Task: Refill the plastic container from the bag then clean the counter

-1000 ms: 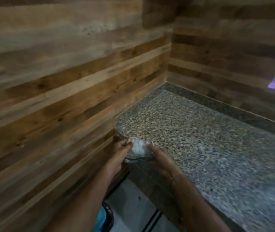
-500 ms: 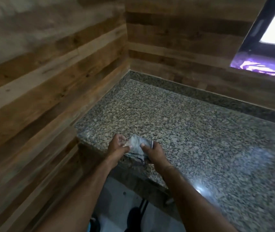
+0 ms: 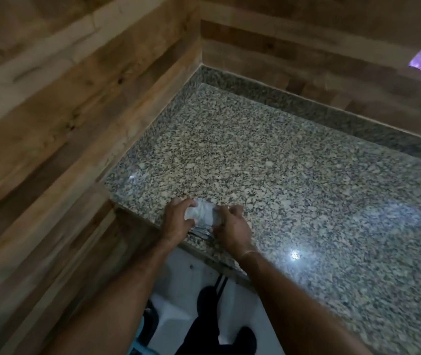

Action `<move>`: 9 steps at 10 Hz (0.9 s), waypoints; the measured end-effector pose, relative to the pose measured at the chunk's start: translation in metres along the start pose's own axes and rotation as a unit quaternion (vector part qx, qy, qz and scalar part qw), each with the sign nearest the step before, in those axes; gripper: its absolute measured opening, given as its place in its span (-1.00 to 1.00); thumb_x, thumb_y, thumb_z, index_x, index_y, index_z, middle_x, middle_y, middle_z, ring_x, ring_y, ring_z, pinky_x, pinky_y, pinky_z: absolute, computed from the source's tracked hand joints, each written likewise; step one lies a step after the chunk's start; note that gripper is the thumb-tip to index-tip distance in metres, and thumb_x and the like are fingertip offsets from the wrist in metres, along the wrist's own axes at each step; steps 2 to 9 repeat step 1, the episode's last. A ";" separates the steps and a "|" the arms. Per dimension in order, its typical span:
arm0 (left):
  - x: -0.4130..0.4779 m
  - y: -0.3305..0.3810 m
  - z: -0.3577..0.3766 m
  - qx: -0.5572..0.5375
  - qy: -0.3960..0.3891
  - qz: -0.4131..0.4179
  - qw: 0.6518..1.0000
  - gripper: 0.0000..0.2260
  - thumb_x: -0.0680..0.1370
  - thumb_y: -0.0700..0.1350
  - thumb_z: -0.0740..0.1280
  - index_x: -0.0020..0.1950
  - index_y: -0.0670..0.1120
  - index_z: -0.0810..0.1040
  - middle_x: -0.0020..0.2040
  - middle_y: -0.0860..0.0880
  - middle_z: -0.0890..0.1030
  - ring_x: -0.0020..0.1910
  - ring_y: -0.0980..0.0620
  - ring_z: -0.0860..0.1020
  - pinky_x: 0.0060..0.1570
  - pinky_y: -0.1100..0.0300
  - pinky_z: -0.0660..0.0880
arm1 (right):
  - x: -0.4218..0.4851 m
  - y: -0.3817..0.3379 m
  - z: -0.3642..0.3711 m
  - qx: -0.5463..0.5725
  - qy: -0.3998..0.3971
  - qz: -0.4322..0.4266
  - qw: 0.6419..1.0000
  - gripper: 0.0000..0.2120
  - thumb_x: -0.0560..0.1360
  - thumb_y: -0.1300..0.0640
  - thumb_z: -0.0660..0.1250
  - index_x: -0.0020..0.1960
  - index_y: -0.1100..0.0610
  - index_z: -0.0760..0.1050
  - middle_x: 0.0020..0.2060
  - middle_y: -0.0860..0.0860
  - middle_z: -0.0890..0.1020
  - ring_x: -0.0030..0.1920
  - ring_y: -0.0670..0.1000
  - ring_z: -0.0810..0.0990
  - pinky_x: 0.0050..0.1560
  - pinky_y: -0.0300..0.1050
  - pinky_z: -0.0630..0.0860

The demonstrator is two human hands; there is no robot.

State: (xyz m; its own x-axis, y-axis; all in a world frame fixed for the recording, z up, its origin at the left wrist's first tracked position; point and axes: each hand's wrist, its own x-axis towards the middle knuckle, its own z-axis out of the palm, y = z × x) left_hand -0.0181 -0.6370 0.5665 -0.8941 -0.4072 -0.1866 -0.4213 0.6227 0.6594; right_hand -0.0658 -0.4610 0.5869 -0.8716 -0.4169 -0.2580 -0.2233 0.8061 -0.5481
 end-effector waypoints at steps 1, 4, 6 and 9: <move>0.004 -0.003 -0.002 0.037 0.005 0.017 0.999 -0.53 0.35 -0.07 0.62 0.23 0.09 0.62 0.17 -0.06 0.51 0.20 -0.12 0.47 0.18 -0.03 0.50 | 0.001 0.005 -0.003 0.048 0.023 -0.008 0.999 -0.42 0.45 -0.05 0.51 0.42 -0.01 0.46 0.23 0.08 0.41 0.02 0.12 0.59 -0.11 -0.09 0.60; 0.004 -0.003 -0.002 0.037 0.005 0.017 0.999 -0.53 0.35 -0.07 0.62 0.23 0.09 0.62 0.17 -0.06 0.51 0.20 -0.12 0.47 0.18 -0.03 0.50 | 0.001 0.005 -0.003 0.048 0.023 -0.008 0.999 -0.42 0.45 -0.05 0.51 0.42 -0.01 0.46 0.23 0.08 0.41 0.02 0.12 0.59 -0.11 -0.09 0.60; 0.004 -0.003 -0.002 0.037 0.005 0.017 0.999 -0.53 0.35 -0.07 0.62 0.23 0.09 0.62 0.17 -0.06 0.51 0.20 -0.12 0.47 0.18 -0.03 0.50 | 0.001 0.005 -0.003 0.048 0.023 -0.008 0.999 -0.42 0.45 -0.05 0.51 0.42 -0.01 0.46 0.23 0.08 0.41 0.02 0.12 0.59 -0.11 -0.09 0.60; 0.004 -0.003 -0.002 0.037 0.005 0.017 0.999 -0.53 0.35 -0.07 0.62 0.23 0.09 0.62 0.17 -0.06 0.51 0.20 -0.12 0.47 0.18 -0.03 0.50 | 0.001 0.005 -0.003 0.048 0.023 -0.008 0.999 -0.42 0.45 -0.05 0.51 0.42 -0.01 0.46 0.23 0.08 0.41 0.02 0.12 0.59 -0.11 -0.09 0.60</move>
